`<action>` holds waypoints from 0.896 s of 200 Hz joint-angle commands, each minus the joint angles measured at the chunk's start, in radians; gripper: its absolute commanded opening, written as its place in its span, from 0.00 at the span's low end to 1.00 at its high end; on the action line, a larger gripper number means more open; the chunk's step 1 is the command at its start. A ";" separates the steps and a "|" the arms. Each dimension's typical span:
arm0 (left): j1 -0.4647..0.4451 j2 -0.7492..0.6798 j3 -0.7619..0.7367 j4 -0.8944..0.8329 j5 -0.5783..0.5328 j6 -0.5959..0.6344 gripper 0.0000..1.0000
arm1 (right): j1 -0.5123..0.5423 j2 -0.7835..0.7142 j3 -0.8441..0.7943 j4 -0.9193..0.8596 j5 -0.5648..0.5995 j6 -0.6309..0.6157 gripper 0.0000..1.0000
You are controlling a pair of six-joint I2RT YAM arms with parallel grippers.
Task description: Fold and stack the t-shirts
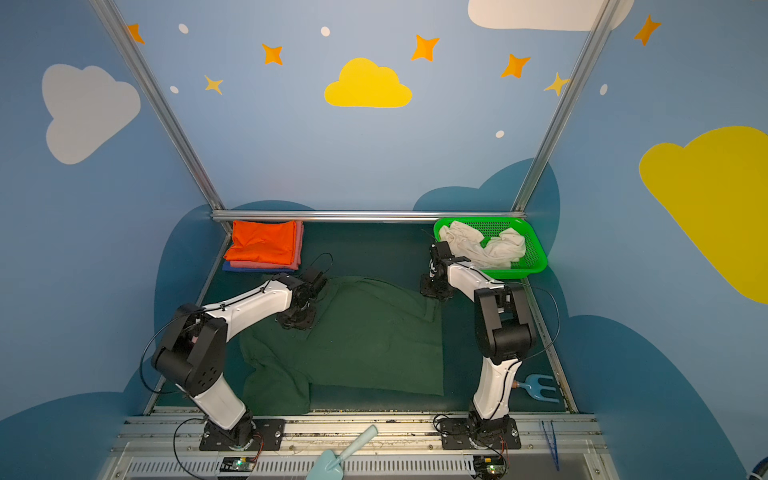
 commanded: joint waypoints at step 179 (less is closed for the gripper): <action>0.142 0.006 0.062 0.034 0.148 -0.123 0.31 | 0.208 -0.282 -0.109 -0.107 0.270 -0.163 0.00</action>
